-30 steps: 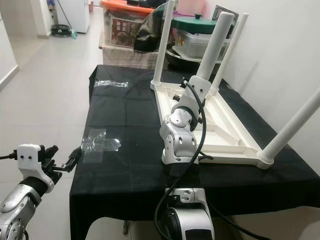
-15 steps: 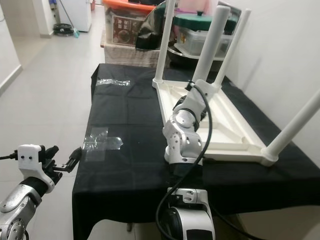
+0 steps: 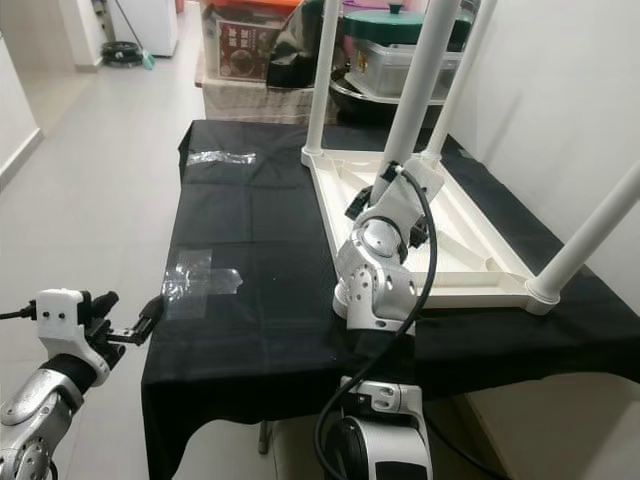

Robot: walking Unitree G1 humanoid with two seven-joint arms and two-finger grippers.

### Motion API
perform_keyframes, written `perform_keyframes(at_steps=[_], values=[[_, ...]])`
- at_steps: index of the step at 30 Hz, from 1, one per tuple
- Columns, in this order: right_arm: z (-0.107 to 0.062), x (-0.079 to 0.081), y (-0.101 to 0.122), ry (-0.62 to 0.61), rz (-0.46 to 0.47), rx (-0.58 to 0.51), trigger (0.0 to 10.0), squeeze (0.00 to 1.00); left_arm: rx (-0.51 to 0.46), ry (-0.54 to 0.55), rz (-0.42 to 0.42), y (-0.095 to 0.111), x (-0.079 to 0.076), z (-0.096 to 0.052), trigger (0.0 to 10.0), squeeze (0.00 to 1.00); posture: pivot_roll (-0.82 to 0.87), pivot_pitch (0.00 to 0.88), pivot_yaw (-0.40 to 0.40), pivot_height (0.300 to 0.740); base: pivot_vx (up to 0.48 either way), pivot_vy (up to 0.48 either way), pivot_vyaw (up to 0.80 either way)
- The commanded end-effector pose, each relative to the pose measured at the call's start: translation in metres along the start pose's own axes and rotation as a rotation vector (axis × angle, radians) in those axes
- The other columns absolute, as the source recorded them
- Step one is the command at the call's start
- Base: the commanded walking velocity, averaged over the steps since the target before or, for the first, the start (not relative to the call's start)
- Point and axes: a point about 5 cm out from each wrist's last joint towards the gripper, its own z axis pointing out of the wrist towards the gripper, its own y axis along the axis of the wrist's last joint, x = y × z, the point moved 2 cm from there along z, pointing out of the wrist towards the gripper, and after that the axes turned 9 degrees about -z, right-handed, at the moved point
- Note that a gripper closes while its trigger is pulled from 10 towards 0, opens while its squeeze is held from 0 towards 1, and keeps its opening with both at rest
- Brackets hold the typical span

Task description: Building children table

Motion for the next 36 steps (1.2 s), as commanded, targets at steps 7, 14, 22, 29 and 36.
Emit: perform_keyframes(at_steps=[7, 14, 22, 29, 36], values=[[0.003, 0.003, 0.002, 0.127, -0.074, -0.002, 10.0, 0.53, 0.013, -0.018, -0.004, -0.004, -0.003, 0.003, 10.0, 0.0, 0.03, 0.0, -0.089, 0.74, 0.0, 0.0, 0.0], [0.016, -0.009, 0.031, 0.224, -0.197, -0.089, 10.0, 0.0, 0.013, -0.018, -0.004, -0.004, -0.003, 0.003, 10.0, 0.0, 0.03, 0.0, -0.088, 0.74, 0.0, 0.0, 0.0], [0.025, -0.02, 0.058, 0.314, -0.316, -0.172, 10.0, 0.0, 0.018, -0.023, -0.001, -0.005, -0.002, 0.004, 10.0, 0.0, 0.02, 0.0, -0.081, 0.74, 0.0, 0.0, 0.0], [0.023, -0.014, 0.064, 0.495, -0.396, -0.188, 10.0, 0.0, 0.017, -0.025, 0.001, -0.005, -0.002, 0.004, 10.0, 0.0, 0.01, 0.0, -0.082, 0.74, 0.0, 0.0, 0.0], [0.028, -0.012, 0.07, 0.69, -0.46, -0.184, 10.0, 0.0, 0.021, -0.029, 0.001, -0.006, -0.003, 0.004, 10.0, 0.0, 0.01, 0.0, -0.079, 0.74, 0.0, 0.0, 0.0]])
